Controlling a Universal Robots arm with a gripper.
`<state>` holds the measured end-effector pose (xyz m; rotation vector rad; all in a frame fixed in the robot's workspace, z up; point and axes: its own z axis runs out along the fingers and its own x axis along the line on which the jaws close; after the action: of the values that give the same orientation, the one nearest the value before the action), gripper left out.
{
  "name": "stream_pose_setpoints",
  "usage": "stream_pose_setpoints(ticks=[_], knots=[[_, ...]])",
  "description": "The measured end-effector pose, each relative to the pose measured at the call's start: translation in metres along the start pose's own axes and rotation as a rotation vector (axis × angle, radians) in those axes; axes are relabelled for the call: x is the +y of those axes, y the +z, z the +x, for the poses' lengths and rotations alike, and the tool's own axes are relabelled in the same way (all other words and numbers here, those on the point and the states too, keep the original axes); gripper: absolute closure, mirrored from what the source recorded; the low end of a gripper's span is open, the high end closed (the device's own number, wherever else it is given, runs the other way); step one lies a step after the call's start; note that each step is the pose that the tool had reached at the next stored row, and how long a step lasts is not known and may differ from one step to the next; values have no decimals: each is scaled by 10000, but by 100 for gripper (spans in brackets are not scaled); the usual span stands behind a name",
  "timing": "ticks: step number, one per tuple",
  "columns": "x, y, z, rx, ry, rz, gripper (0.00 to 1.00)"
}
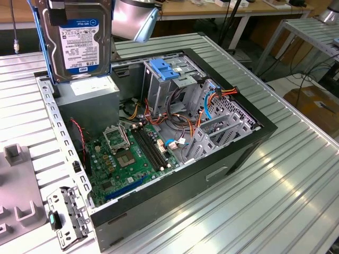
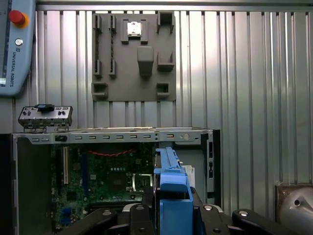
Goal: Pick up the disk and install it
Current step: 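Pick up the disk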
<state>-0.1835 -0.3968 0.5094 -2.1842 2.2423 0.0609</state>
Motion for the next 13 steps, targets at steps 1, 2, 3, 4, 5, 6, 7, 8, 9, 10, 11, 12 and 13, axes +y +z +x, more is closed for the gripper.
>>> stream_pose_setpoints(ticks=[1,2,3,4,5,6,7,8,9,10,11,12,13], knots=[[-12,1,3,0,-1,0,63],[-32,0,4,1,-1,-1,63],[-53,1,6,1,0,-1,63],[-73,1,9,1,0,-1,63],[-92,2,12,2,0,-2,63],[-113,3,18,0,-1,-1,63],[-128,3,30,1,0,-1,63],[-140,4,44,2,0,-2,63],[-150,6,62,0,0,-1,63],[-159,7,80,1,0,-1,63],[-174,10,100,0,0,-1,63],[-189,13,108,-1,0,0,63],[-222,15,119,0,0,0,63]])
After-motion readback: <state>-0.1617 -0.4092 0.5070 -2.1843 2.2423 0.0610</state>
